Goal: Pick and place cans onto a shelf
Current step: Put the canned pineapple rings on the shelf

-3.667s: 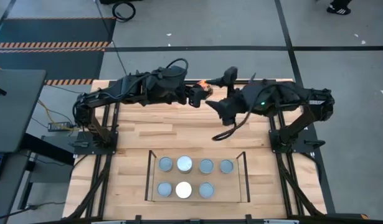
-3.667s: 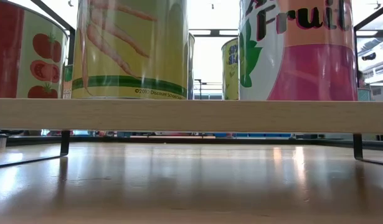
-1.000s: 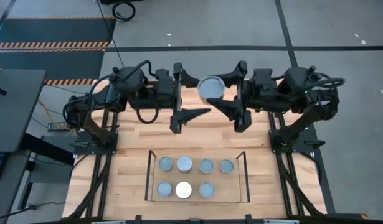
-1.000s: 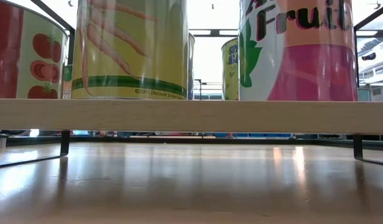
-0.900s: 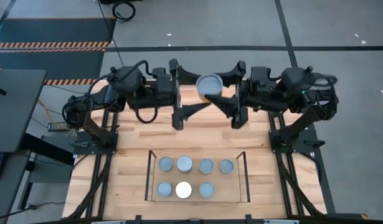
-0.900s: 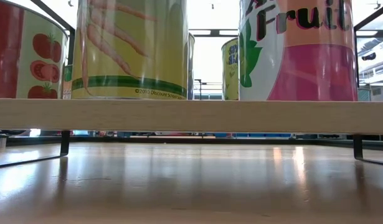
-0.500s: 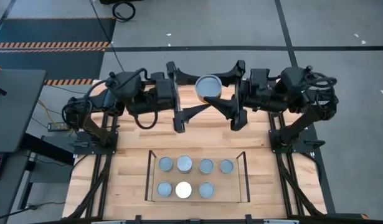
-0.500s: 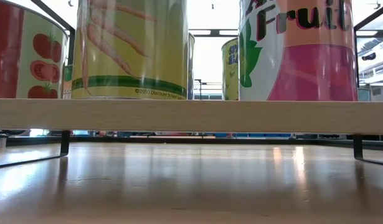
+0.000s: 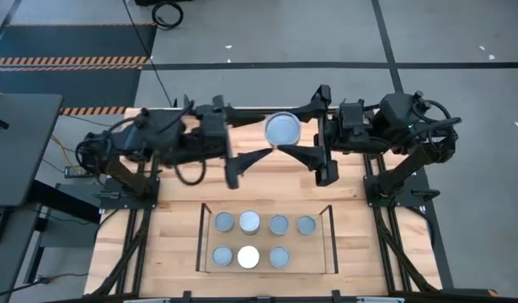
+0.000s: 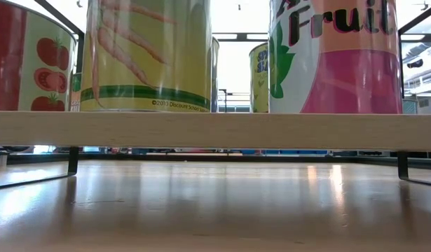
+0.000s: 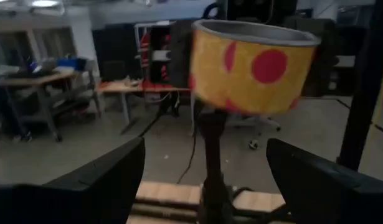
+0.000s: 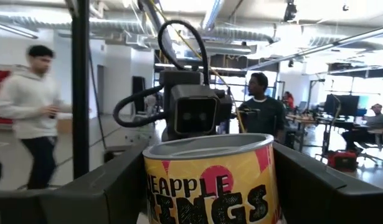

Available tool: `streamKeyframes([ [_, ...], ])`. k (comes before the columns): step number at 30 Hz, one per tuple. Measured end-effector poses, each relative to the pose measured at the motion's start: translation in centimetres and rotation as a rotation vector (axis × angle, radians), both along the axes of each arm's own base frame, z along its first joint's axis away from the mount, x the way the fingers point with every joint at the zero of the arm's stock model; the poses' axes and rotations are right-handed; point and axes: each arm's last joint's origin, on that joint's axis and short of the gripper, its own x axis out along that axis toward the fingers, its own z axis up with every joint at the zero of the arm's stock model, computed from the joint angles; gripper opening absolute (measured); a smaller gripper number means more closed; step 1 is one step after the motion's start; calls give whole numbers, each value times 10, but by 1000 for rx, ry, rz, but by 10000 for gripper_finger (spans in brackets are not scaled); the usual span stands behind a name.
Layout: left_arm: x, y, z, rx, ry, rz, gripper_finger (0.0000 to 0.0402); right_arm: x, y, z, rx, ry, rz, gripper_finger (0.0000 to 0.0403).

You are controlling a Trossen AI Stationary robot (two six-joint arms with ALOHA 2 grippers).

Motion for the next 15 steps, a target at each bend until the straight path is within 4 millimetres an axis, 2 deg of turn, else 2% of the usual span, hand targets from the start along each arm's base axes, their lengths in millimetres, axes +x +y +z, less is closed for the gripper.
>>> streamKeyframes([
  [5,-27,-27,-2,-79,71,2,339,0,4,-1,-36,2,58,295],
  [9,-46,-54,-11,-131,132,93,339,3,6,-5,-61,30,67,293],
  [15,-80,-94,-20,-175,130,205,339,15,8,-30,-38,113,56,293],
])
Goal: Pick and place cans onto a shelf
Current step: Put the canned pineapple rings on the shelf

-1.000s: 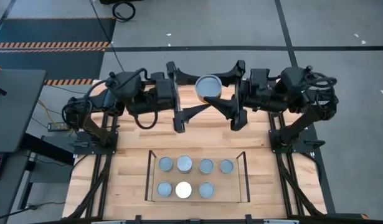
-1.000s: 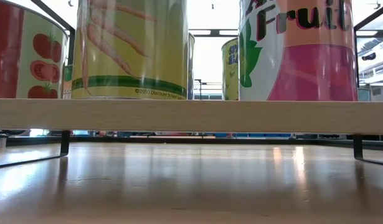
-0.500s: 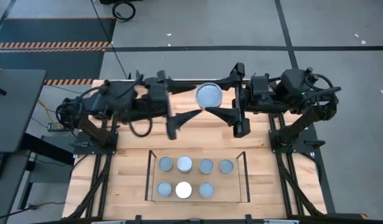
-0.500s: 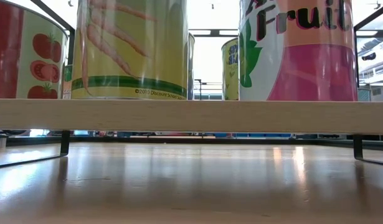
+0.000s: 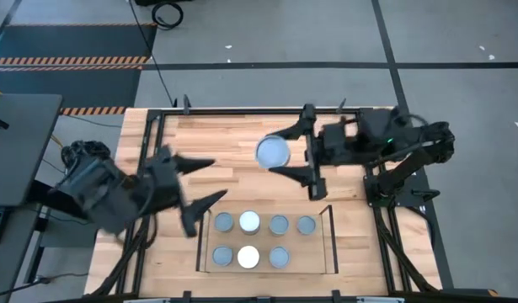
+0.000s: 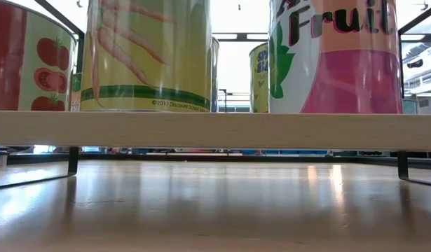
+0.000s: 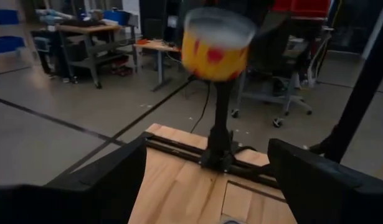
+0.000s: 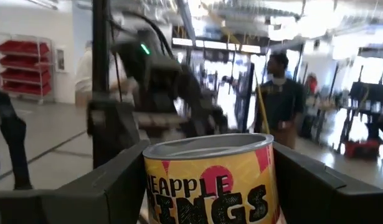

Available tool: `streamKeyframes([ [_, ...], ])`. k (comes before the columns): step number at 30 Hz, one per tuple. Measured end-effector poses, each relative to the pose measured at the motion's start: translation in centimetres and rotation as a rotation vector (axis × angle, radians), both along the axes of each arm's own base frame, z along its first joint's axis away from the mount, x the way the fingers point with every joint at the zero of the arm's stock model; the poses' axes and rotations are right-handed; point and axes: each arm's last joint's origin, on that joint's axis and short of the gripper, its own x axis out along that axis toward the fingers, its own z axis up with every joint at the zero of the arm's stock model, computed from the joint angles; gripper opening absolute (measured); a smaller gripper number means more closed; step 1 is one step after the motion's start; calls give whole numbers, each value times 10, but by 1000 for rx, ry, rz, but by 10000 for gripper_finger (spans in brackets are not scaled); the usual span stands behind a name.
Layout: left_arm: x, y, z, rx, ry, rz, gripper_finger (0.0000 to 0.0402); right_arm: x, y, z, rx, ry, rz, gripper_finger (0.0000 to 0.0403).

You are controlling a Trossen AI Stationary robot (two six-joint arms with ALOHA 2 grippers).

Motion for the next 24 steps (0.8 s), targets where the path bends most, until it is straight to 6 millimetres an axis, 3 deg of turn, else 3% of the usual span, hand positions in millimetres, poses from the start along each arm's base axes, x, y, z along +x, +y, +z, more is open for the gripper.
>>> streamKeyframes([
  [6,-23,-18,-11,-27,-14,65,339,7,-18,-46,77,118,-129,293],
  [11,-26,-15,-18,-40,-3,98,339,-7,-42,-88,155,175,-249,296],
  [18,-9,10,-22,-63,14,201,339,-30,-79,-152,177,221,-424,294],
  [24,10,44,-30,-111,94,282,339,-35,-114,-211,259,222,-496,295],
])
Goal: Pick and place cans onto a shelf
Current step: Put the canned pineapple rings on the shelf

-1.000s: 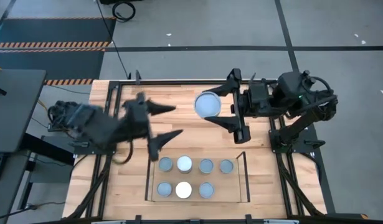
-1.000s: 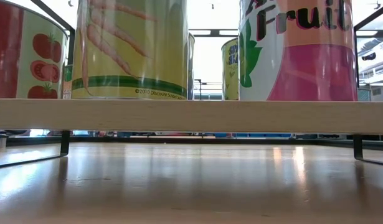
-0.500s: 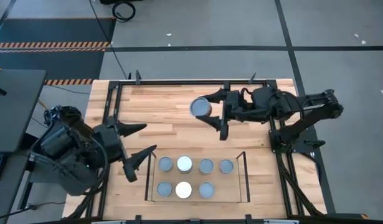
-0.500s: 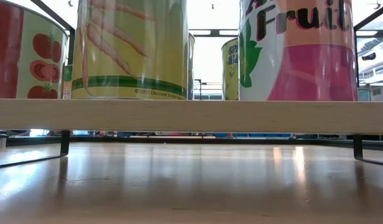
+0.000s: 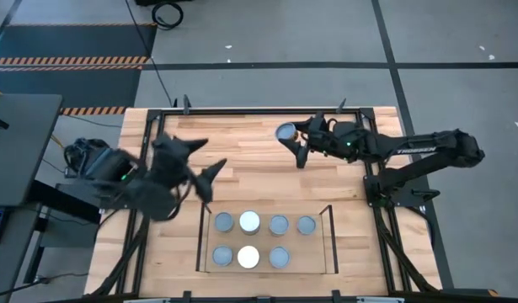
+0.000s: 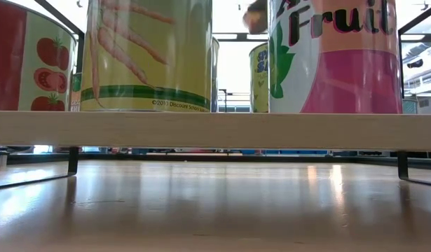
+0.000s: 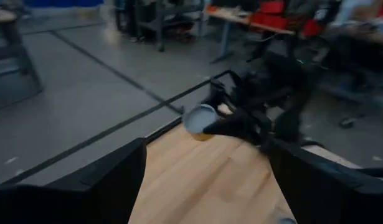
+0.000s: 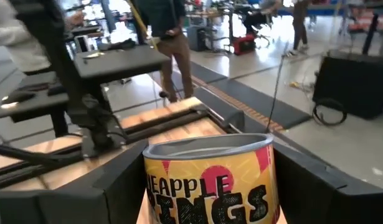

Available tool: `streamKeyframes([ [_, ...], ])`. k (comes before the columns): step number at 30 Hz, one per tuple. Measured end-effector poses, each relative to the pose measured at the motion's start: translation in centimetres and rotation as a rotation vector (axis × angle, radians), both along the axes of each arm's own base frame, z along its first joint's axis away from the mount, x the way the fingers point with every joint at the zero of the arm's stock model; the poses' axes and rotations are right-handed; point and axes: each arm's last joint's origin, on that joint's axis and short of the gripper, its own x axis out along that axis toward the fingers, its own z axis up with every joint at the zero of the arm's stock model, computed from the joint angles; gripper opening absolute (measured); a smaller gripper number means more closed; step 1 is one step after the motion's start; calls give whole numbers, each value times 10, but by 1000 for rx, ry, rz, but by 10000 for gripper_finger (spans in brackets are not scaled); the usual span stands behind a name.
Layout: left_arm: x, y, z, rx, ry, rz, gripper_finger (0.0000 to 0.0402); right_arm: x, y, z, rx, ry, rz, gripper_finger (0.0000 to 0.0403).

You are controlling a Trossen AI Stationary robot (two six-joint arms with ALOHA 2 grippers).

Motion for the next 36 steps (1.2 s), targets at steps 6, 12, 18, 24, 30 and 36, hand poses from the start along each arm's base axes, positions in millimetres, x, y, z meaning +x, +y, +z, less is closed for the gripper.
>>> streamKeyframes([
  [6,28,30,-11,57,106,113,339,-10,-27,-48,70,-47,18,295],
  [12,40,51,-15,61,137,188,339,-21,-41,-99,70,-12,71,295],
  [18,43,69,-14,99,157,264,339,-21,-45,-156,52,38,59,295],
  [24,45,83,-14,105,167,309,339,-7,-46,-201,57,94,83,295],
  [30,45,86,-15,104,189,308,339,0,-46,-230,53,56,78,295],
  [36,43,86,-17,93,217,291,339,2,-47,-253,67,111,74,301],
])
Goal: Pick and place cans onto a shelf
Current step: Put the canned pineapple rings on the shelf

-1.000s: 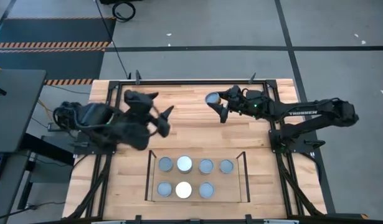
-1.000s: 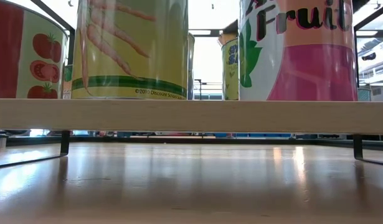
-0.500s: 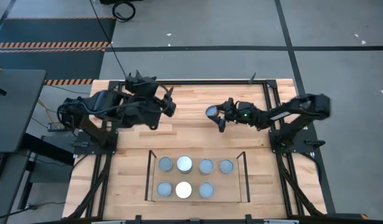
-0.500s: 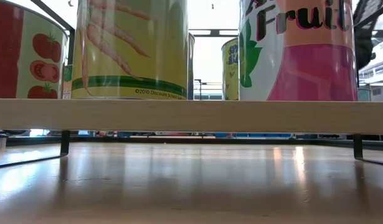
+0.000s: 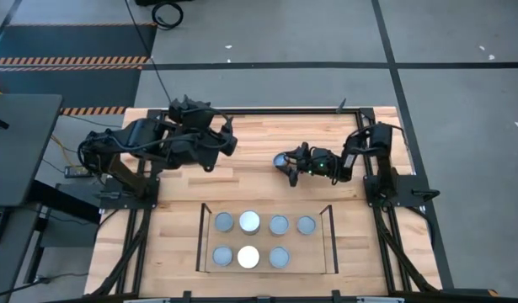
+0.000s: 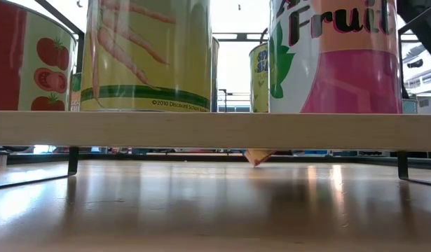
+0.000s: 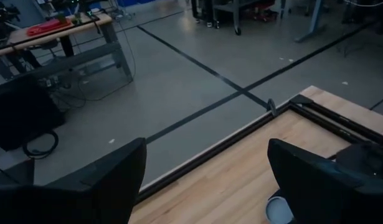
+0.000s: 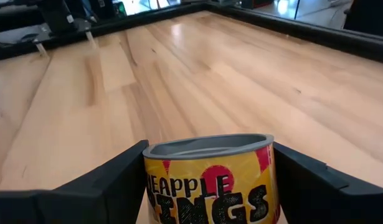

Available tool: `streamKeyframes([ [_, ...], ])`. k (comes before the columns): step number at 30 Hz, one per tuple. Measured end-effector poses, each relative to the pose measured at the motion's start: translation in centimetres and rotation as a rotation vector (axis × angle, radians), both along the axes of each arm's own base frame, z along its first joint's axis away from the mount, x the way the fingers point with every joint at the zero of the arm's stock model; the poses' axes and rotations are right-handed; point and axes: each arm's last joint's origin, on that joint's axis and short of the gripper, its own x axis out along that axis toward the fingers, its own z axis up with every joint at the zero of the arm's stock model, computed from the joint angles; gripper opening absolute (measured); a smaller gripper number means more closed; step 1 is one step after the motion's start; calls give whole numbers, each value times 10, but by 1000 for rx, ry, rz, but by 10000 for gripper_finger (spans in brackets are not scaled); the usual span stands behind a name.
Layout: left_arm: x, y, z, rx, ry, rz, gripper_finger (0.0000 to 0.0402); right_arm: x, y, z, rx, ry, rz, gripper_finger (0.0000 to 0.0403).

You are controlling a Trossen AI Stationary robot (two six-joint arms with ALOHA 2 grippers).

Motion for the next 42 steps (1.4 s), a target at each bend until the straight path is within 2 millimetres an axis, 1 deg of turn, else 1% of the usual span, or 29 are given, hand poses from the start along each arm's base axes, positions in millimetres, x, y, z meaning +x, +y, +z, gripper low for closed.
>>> streamKeyframes([
  [3,0,0,0,1,6,-1,339,1,0,-1,6,-5,-2,310],
  [8,-1,0,-2,-16,32,-21,339,0,0,-3,12,17,-1,338],
  [14,-1,-1,-3,-29,37,-33,339,-1,2,-3,68,63,27,357],
  [19,-6,-3,-2,-27,51,-45,339,-2,4,16,77,110,81,360],
  [22,-7,-4,-2,-26,59,-49,339,1,4,33,60,200,153,360],
  [27,-11,-5,0,-25,58,-55,339,19,0,70,-7,492,364,360],
  [30,-11,-6,-1,-25,63,-59,339,35,-4,94,-90,622,489,360],
  [32,-11,-8,-1,-27,63,-63,339,47,-7,104,-129,688,562,362],
  [34,-12,-11,-2,-34,58,-67,339,58,-10,108,-154,760,622,368],
  [36,-14,-14,-3,-43,55,-71,339,68,-14,107,-155,825,663,376],
  [40,-19,-19,-5,-51,56,-69,339,82,-18,101,-131,944,712,394],
  [42,-21,-21,-6,-55,56,-65,339,88,-19,99,-131,955,720,398],
])
